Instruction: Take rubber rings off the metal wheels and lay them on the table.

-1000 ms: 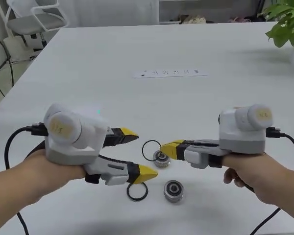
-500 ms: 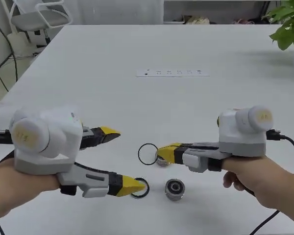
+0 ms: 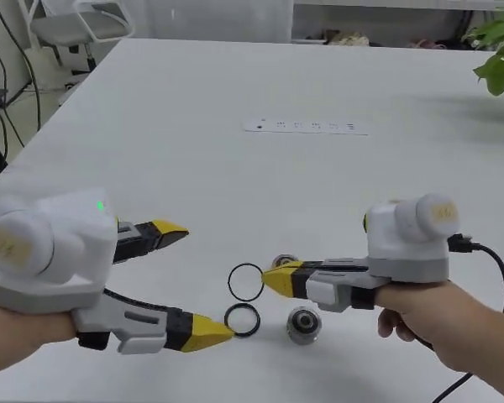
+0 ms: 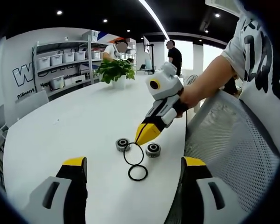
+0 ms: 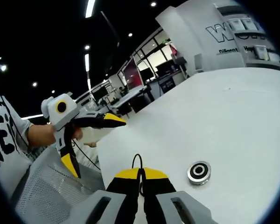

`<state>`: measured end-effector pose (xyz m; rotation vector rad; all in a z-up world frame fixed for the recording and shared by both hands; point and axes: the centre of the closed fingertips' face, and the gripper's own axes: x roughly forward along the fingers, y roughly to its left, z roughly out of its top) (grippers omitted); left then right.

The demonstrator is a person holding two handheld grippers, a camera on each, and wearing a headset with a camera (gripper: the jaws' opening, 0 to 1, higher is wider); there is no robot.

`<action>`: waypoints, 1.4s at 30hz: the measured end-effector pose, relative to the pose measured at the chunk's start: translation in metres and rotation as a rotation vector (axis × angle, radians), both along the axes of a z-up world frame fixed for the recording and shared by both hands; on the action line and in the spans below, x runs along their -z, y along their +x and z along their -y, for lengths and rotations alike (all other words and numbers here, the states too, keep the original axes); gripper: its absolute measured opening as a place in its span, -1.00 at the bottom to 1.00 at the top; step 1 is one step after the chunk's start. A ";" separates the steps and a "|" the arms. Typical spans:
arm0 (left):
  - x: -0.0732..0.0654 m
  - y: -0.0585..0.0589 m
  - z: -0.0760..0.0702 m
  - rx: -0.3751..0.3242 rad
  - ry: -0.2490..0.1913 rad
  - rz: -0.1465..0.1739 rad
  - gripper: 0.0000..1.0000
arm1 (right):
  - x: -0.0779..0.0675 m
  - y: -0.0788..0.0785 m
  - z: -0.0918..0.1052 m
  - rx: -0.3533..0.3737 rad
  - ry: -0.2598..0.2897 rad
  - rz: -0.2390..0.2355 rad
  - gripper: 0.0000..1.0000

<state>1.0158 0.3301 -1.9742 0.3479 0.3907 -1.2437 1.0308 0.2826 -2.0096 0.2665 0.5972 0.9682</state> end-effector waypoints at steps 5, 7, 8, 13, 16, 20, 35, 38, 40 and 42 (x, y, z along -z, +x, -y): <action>0.003 -0.004 -0.006 -0.012 -0.003 -0.010 0.65 | 0.005 -0.005 -0.006 -0.020 -0.008 -0.019 -1.00; 0.004 -0.004 -0.009 -0.021 -0.006 -0.012 0.65 | 0.008 -0.007 -0.008 -0.028 -0.011 -0.028 -1.00; 0.004 -0.004 -0.011 -0.026 -0.007 -0.014 0.65 | 0.009 -0.008 -0.009 -0.031 -0.014 -0.034 -1.00; 0.006 -0.005 -0.017 -0.046 -0.012 -0.023 0.65 | 0.020 -0.013 -0.013 -0.052 -0.036 -0.061 -1.00; 0.008 -0.005 -0.019 -0.054 -0.011 -0.028 0.65 | 0.027 -0.014 -0.014 -0.058 -0.060 -0.075 -1.00; 0.008 -0.005 -0.020 -0.066 -0.018 -0.034 0.64 | 0.035 -0.012 -0.012 -0.056 -0.090 -0.091 -1.00; 0.012 -0.005 -0.021 -0.076 -0.011 -0.049 0.63 | 0.049 -0.007 -0.006 -0.038 -0.133 -0.103 -1.00; 0.012 -0.005 -0.021 -0.079 -0.010 -0.053 0.63 | 0.051 -0.007 -0.005 -0.030 -0.140 -0.105 -1.00; 0.013 -0.005 -0.021 -0.080 -0.010 -0.055 0.63 | 0.052 -0.006 -0.004 -0.028 -0.149 -0.106 -1.00; 0.013 -0.005 -0.022 -0.082 -0.009 -0.055 0.63 | 0.054 -0.005 -0.003 -0.025 -0.157 -0.104 -1.00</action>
